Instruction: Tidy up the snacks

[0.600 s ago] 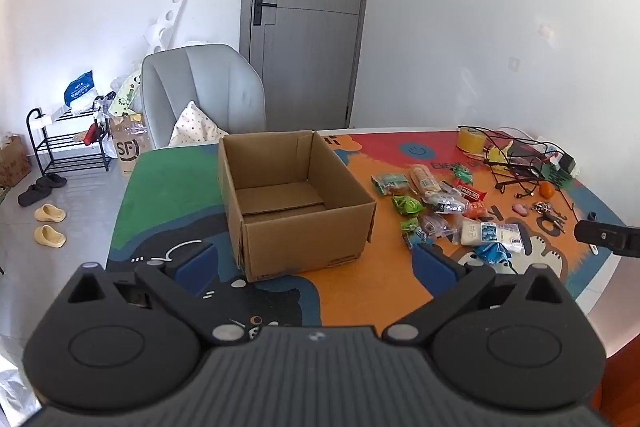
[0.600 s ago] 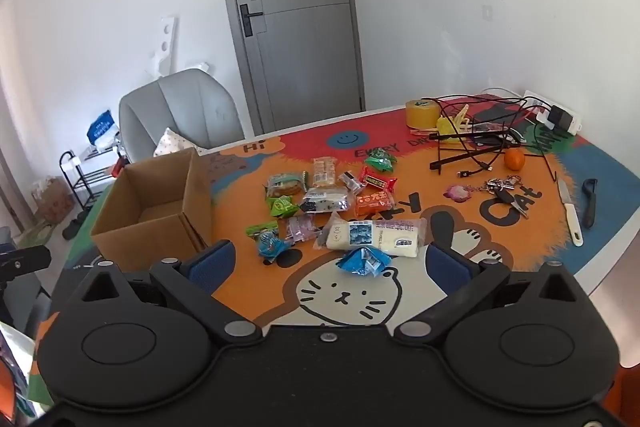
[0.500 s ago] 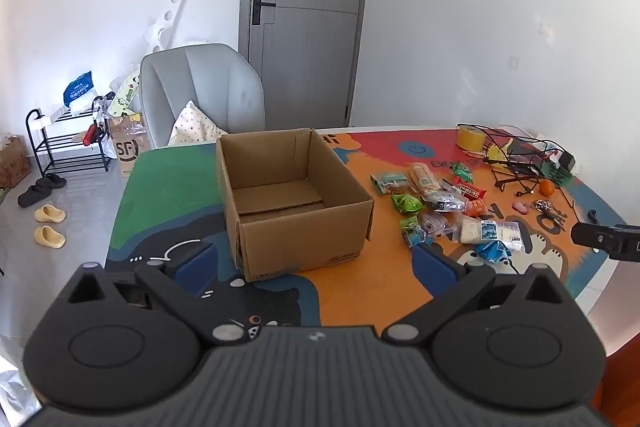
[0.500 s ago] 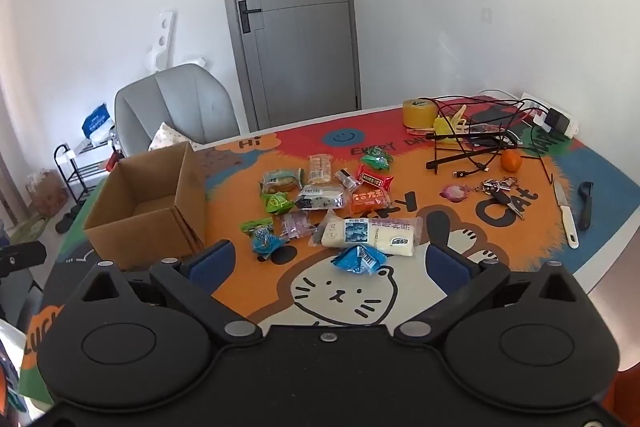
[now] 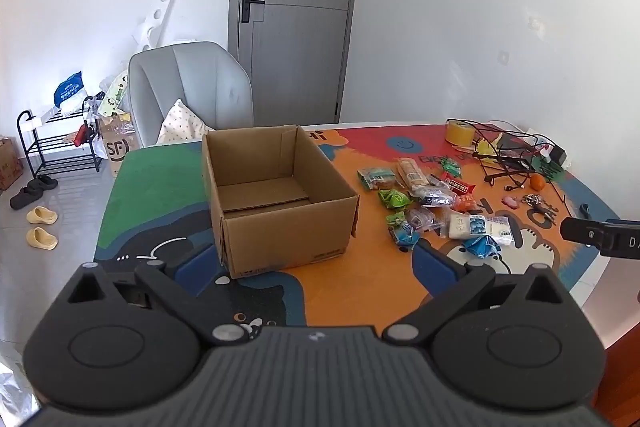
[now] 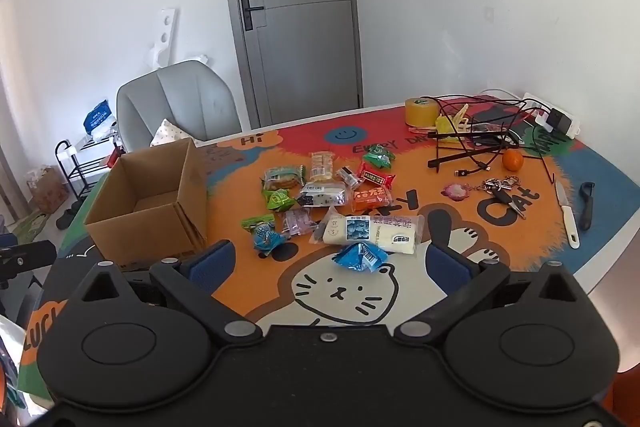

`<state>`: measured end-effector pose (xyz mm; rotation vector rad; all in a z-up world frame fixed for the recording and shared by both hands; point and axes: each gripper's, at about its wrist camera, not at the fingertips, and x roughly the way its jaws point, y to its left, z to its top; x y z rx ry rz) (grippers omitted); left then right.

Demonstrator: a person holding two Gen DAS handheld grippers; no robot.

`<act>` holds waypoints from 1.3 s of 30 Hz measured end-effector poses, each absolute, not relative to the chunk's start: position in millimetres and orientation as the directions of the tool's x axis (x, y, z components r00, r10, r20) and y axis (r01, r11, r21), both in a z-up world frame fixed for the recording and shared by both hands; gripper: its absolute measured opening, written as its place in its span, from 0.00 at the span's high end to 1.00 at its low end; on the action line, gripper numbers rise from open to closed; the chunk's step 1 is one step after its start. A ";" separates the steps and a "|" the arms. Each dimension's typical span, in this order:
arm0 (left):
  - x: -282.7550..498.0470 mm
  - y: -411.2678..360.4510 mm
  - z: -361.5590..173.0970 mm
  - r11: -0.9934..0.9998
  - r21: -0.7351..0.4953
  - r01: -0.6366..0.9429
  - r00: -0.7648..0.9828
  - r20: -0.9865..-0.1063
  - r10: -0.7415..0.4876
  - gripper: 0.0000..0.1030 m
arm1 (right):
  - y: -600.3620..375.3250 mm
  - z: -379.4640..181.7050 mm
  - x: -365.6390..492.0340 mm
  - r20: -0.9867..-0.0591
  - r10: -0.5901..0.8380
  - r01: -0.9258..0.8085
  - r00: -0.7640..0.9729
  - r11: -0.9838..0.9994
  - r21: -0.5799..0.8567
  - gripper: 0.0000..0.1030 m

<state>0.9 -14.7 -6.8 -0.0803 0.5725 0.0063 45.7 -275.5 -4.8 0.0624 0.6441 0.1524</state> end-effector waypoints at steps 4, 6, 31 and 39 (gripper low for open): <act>0.6 -13.1 -4.6 0.996 -0.080 -0.032 0.845 -0.535 -0.016 0.00 | -273.1 -3.6 44.4 -0.588 0.168 -0.135 0.791 0.986 0.099 0.00; 0.0 -12.5 -4.2 0.996 -0.081 -0.034 0.843 -0.538 -0.015 0.00 | -270.6 -2.4 45.1 -0.591 0.168 -0.140 0.789 0.986 0.094 0.00; -0.2 -11.7 -4.9 0.996 -0.076 -0.038 0.843 -0.538 -0.009 0.00 | -264.8 -2.4 41.8 -0.581 0.167 -0.147 0.796 0.986 0.082 0.00; 0.6 -11.6 -6.1 0.996 -0.078 -0.037 0.842 -0.539 -0.011 0.00 | -266.1 -1.7 41.3 -0.582 0.164 -0.143 0.797 0.986 0.082 0.00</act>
